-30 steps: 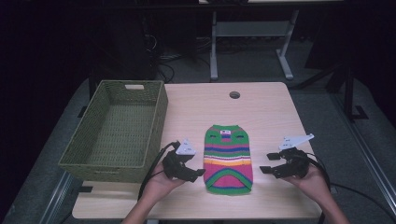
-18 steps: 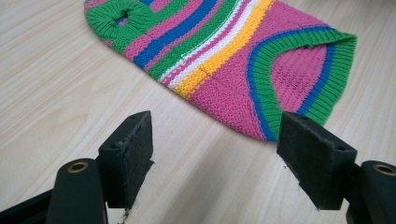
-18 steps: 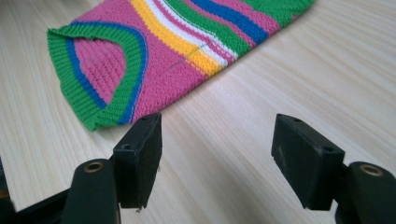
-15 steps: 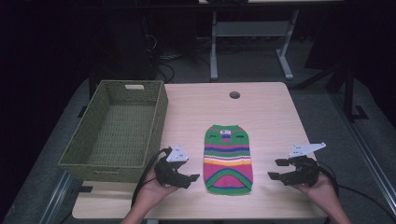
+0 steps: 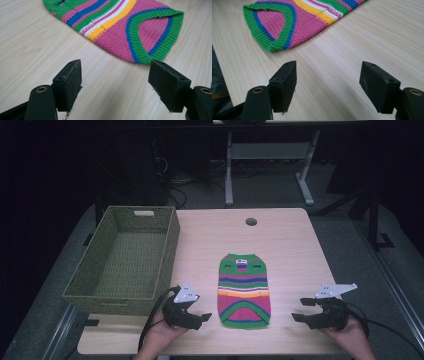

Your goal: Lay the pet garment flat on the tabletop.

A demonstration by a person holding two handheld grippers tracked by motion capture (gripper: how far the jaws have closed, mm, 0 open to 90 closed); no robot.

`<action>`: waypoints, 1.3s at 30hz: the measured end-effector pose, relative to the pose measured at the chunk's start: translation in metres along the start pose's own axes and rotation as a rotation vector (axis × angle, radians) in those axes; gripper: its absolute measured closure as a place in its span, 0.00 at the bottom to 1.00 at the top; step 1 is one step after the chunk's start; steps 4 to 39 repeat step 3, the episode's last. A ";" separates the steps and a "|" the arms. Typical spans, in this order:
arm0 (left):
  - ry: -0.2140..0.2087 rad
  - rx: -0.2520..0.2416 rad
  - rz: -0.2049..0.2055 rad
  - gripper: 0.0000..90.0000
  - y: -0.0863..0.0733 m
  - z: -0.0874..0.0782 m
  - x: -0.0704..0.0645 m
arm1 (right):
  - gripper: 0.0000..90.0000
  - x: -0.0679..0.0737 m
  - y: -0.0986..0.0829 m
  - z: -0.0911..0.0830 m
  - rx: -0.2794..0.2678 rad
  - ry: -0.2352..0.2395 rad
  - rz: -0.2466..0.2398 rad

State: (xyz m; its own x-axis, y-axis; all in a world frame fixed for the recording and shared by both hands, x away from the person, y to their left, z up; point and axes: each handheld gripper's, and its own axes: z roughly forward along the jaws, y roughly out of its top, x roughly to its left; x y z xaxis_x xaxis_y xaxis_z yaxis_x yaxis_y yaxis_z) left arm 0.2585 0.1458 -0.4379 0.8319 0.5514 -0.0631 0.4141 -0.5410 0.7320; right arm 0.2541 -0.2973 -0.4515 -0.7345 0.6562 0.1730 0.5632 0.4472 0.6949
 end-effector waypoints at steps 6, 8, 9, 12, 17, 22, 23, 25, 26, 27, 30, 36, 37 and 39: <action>-0.007 0.000 -0.016 0.29 -0.006 0.002 -0.002 | 0.31 0.005 -0.007 -0.003 -0.033 -0.016 0.011; -0.007 0.000 -0.016 0.29 -0.006 0.002 -0.002 | 0.31 0.005 -0.007 -0.003 -0.033 -0.016 0.011; -0.007 0.000 -0.016 0.29 -0.006 0.002 -0.002 | 0.31 0.005 -0.007 -0.003 -0.033 -0.016 0.011; -0.007 0.000 -0.016 0.29 -0.006 0.002 -0.002 | 0.31 0.005 -0.007 -0.003 -0.033 -0.016 0.011; -0.007 0.000 -0.016 0.29 -0.006 0.002 -0.002 | 0.31 0.005 -0.007 -0.003 -0.033 -0.016 0.011; -0.007 0.000 -0.016 0.29 -0.006 0.002 -0.002 | 0.31 0.005 -0.007 -0.003 -0.033 -0.016 0.011; -0.007 0.000 -0.016 0.29 -0.006 0.002 -0.002 | 0.31 0.005 -0.007 -0.003 -0.033 -0.016 0.011; -0.007 0.000 -0.016 0.29 -0.006 0.002 -0.002 | 0.31 0.005 -0.007 -0.003 -0.033 -0.016 0.011; -0.007 0.000 -0.016 0.29 -0.006 0.002 -0.002 | 0.31 0.005 -0.007 -0.003 -0.033 -0.016 0.011; -0.007 0.000 -0.016 0.29 -0.006 0.002 -0.002 | 0.31 0.005 -0.007 -0.003 -0.033 -0.016 0.011; -0.007 0.000 -0.016 0.29 -0.006 0.002 -0.002 | 0.31 0.005 -0.007 -0.003 -0.033 -0.016 0.011; -0.007 0.000 -0.016 0.29 -0.006 0.002 -0.002 | 0.31 0.005 -0.007 -0.003 -0.033 -0.016 0.011; -0.007 0.000 -0.016 0.29 -0.006 0.002 -0.002 | 0.31 0.005 -0.007 -0.003 -0.033 -0.016 0.011; -0.007 0.000 -0.016 0.29 -0.006 0.002 -0.002 | 0.31 0.005 -0.007 -0.003 -0.033 -0.016 0.011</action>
